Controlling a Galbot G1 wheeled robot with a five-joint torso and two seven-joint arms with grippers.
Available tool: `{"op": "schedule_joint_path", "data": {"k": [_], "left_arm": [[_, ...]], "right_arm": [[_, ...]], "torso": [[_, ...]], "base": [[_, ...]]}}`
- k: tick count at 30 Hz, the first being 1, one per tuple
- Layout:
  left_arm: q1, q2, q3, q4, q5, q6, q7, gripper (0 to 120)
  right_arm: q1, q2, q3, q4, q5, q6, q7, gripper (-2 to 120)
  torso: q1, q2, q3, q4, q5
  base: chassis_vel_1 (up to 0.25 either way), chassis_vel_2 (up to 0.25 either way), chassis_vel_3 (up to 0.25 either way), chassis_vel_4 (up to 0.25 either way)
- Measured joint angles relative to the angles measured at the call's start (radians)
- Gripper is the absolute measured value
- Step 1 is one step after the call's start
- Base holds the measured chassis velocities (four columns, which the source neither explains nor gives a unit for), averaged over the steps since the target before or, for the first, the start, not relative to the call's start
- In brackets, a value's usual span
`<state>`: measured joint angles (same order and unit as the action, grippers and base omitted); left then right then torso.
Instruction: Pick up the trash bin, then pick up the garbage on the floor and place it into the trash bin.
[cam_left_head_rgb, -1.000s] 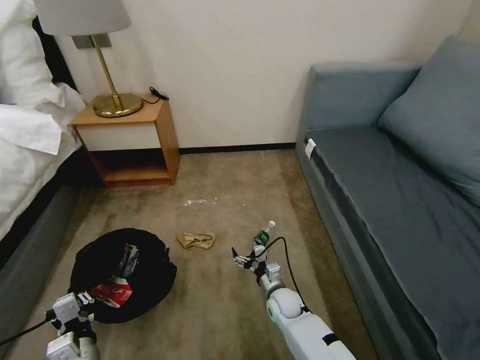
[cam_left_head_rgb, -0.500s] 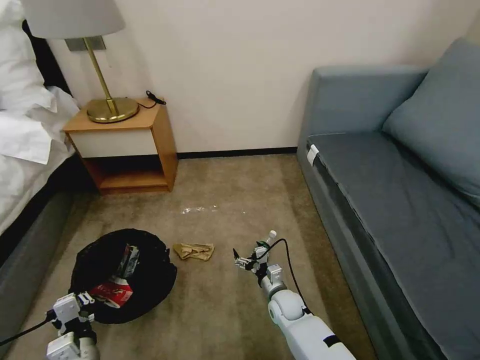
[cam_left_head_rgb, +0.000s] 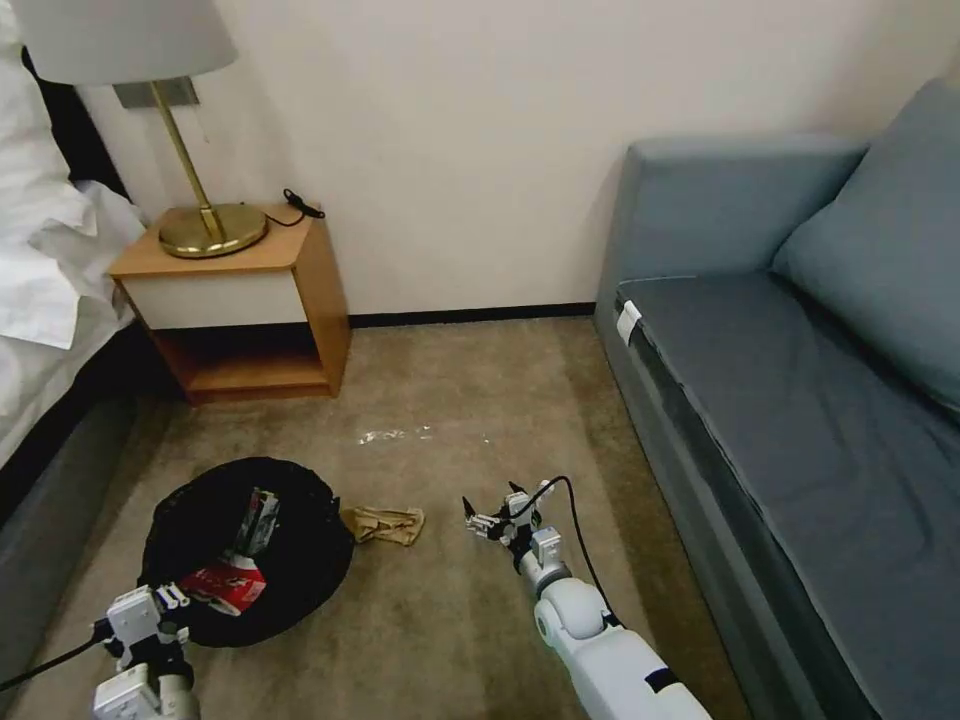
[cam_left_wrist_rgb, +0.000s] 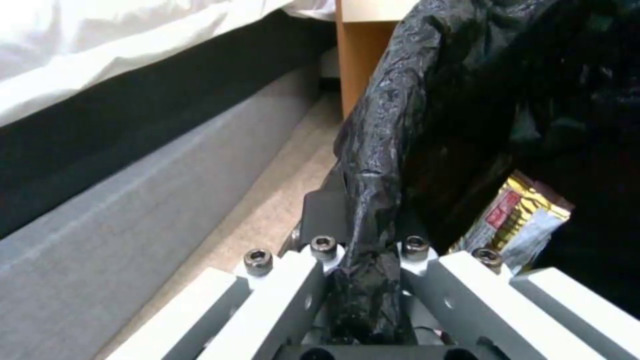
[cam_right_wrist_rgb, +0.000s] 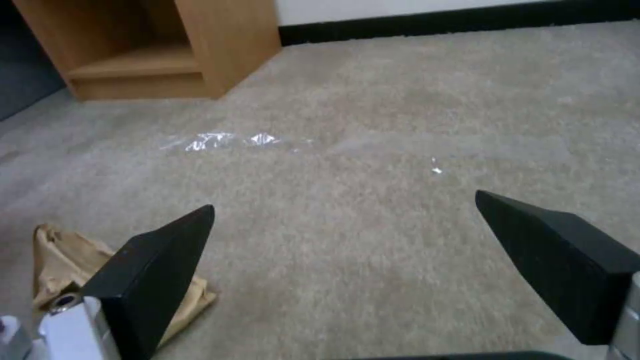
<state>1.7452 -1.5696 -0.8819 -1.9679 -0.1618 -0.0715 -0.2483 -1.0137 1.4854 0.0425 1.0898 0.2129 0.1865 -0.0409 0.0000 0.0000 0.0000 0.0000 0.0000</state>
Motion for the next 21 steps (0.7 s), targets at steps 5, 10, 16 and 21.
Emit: {"op": "schedule_joint_path", "data": {"k": [5, 10, 16, 21], "left_arm": [[-0.003, 0.0, 0.0, 0.002, 0.0, 0.0, 0.0, 3], [-0.002, 0.001, -0.002, 0.006, 0.0, -0.004, 0.001, 3], [-0.001, 0.01, -0.011, 0.016, -0.007, -0.013, 0.001, 3], [-0.012, 0.012, -0.018, 0.02, -0.023, -0.016, 0.001, 3]], "right_arm": [[0.0, 0.001, -0.004, 0.003, -0.007, 0.001, -0.003, 100], [0.002, 0.003, -0.009, 0.004, -0.01, 0.002, -0.006, 100], [0.001, 0.009, -0.014, 0.005, -0.023, 0.005, -0.015, 100], [-0.001, 0.012, -0.034, 0.012, -0.043, 0.016, -0.059, 100]], "torso": [[0.0, 0.0, 0.0, 0.0, 0.0], [0.0, 0.0, 0.0, 0.0, 0.0], [0.0, 0.0, 0.0, 0.0001, 0.0], [0.0, 0.0, 0.0, 0.0, -0.0001]], "base": [[-0.067, 0.072, 0.064, -0.087], [-0.091, 0.083, 0.078, -0.073], [-0.091, 0.09, 0.081, -0.086], [-0.084, 0.066, 0.067, -0.078]]}}
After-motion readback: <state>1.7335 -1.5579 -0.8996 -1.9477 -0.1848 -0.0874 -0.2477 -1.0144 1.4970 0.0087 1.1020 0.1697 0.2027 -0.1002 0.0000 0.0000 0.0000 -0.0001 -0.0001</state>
